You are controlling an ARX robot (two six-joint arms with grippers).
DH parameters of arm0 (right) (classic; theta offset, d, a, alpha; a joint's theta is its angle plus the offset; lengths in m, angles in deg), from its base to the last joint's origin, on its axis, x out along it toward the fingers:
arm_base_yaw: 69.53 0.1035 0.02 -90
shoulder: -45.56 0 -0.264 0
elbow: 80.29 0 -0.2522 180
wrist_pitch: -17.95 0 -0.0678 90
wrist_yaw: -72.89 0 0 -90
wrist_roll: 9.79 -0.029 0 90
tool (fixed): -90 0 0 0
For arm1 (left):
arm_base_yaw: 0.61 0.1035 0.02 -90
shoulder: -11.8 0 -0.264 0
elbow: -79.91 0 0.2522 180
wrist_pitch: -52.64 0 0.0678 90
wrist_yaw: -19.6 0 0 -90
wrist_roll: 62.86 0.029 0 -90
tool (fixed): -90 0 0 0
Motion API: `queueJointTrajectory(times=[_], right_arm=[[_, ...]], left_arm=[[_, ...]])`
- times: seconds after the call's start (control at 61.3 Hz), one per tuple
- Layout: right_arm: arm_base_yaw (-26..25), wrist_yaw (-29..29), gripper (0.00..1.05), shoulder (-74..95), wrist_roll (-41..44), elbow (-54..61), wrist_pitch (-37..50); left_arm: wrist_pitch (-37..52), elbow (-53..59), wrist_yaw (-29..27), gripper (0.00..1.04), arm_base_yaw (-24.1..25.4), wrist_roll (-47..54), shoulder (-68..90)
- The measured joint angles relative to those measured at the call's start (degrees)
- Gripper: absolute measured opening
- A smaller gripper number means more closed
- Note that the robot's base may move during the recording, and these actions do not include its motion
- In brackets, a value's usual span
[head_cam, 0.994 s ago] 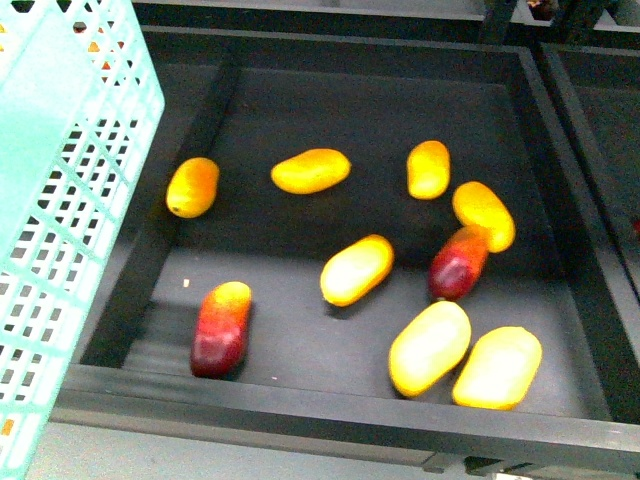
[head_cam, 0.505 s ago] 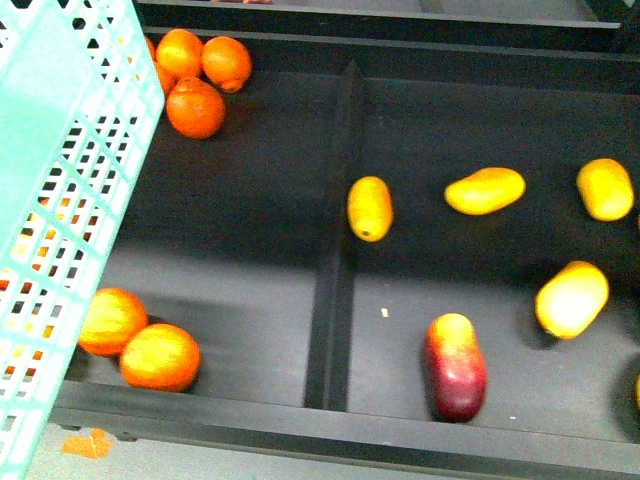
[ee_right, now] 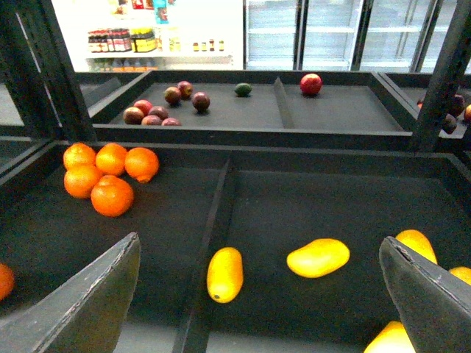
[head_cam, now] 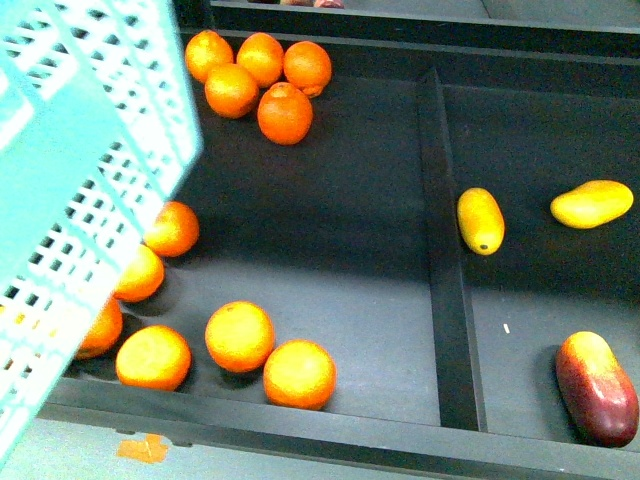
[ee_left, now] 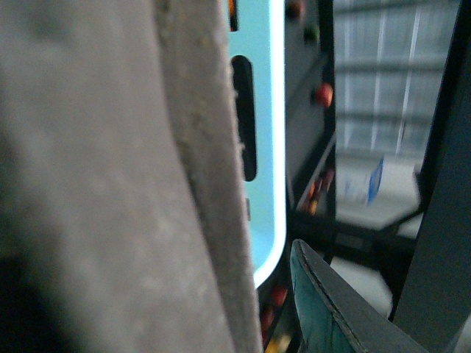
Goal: Pick mango and avocado into basket
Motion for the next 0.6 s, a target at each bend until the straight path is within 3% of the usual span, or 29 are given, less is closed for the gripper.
queueJointTrajectory(times=[0.098,0.196,0.31,0.603], right_arm=[[0.0,0.2,0.96,0.0,0.0,0.0,0.0],[0.0,-0.02,0.96,0.0,0.0,0.0,0.0],[0.0,0.02,0.96,0.0,0.0,0.0,0.0],[0.0,0.0,0.96,0.0,0.0,0.0,0.0]], left_arm=[[3.15,-1.4,-0.26,0.29,-7.48,9.11,6.67],[7.56,-5.22,-6.12,0.29,-15.76,10.75,13.97],[9.2,-8.83,-7.45,0.29,-23.91,10.67,18.69],[11.54,-14.01,-10.54,0.29,-36.24,8.9,25.86]])
